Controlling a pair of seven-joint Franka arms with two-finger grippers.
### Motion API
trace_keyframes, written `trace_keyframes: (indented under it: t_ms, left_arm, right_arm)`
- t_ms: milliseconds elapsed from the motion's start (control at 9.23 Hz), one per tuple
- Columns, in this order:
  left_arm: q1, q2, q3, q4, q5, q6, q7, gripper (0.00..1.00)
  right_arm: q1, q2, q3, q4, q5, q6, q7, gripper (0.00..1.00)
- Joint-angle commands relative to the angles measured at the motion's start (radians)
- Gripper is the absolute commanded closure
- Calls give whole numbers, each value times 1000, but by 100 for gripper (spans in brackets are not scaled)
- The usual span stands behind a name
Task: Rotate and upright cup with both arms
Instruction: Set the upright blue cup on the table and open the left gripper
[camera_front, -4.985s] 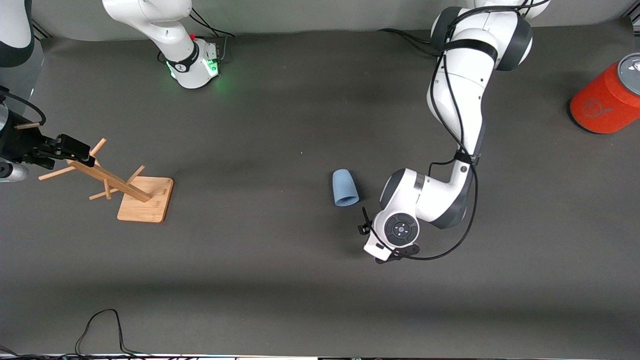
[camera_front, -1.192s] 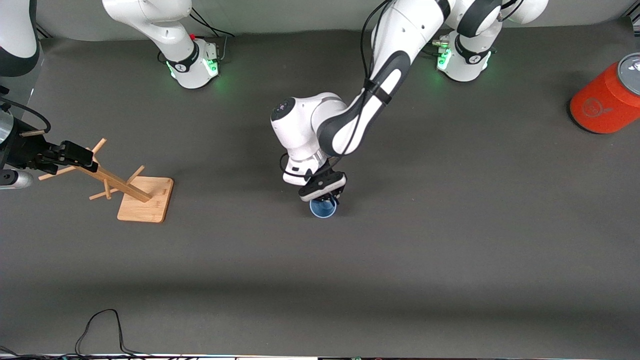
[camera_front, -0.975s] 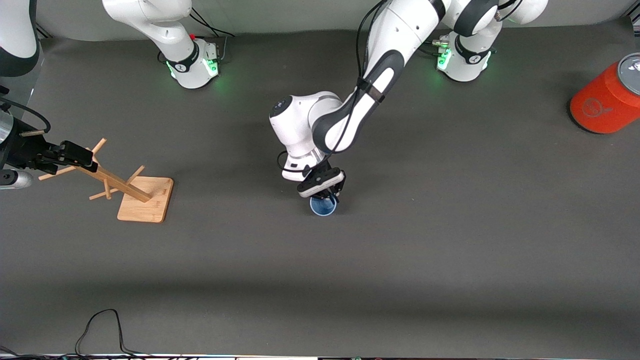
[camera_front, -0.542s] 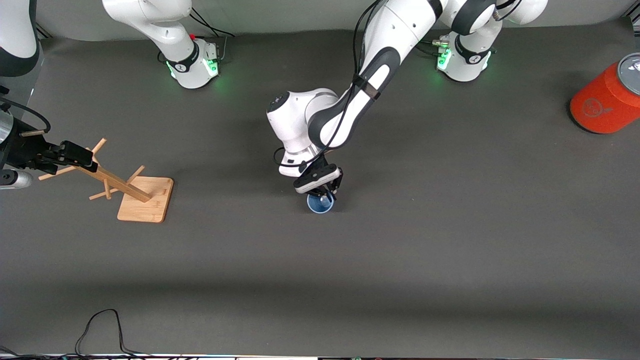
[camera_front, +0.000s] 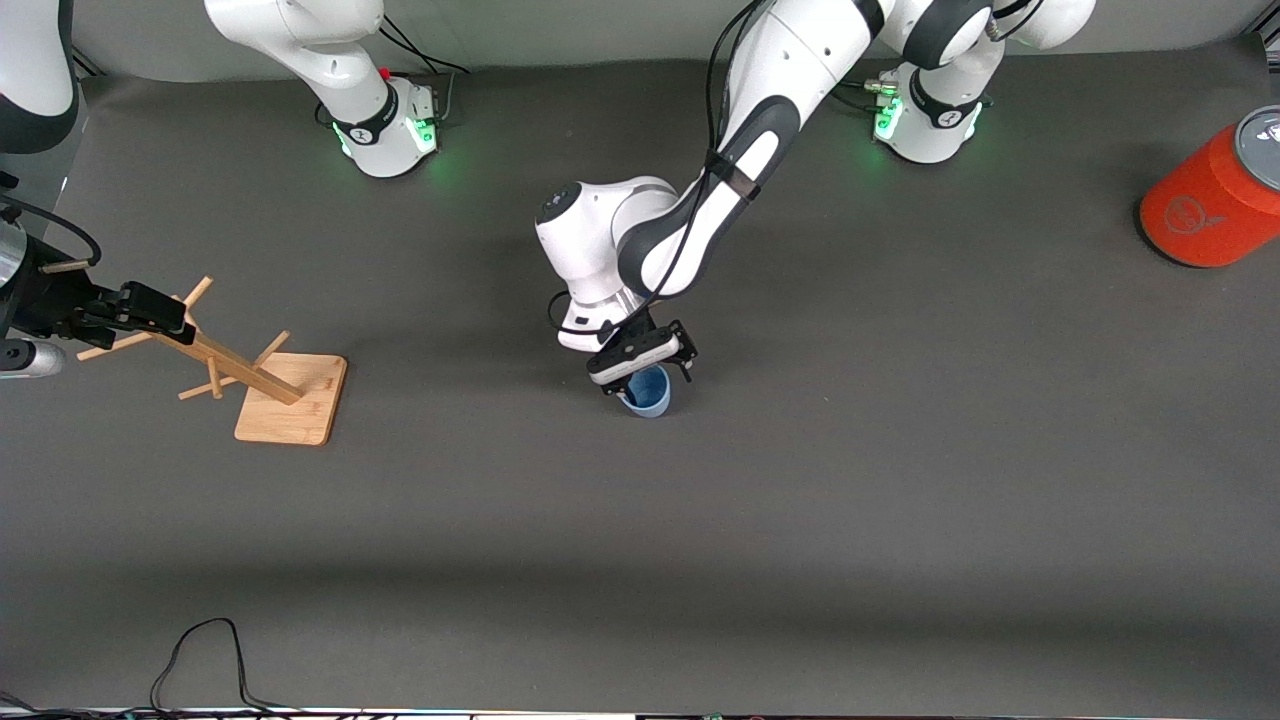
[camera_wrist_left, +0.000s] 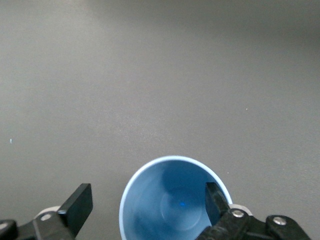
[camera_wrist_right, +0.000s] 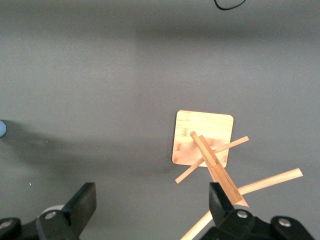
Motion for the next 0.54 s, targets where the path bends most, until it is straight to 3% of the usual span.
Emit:
trace_keyframes:
  t_ms: [0, 433]
  left_arm:
    - [32, -109, -2, -25, -147, -28, 170, 0]
    - [163, -256, -3, -10, -372, -155, 475, 0]
  right_arm:
    - [5, -3, -5, 3, -1, 1, -11, 0]
    - [5, -3, -5, 3, -1, 1, -11, 0]
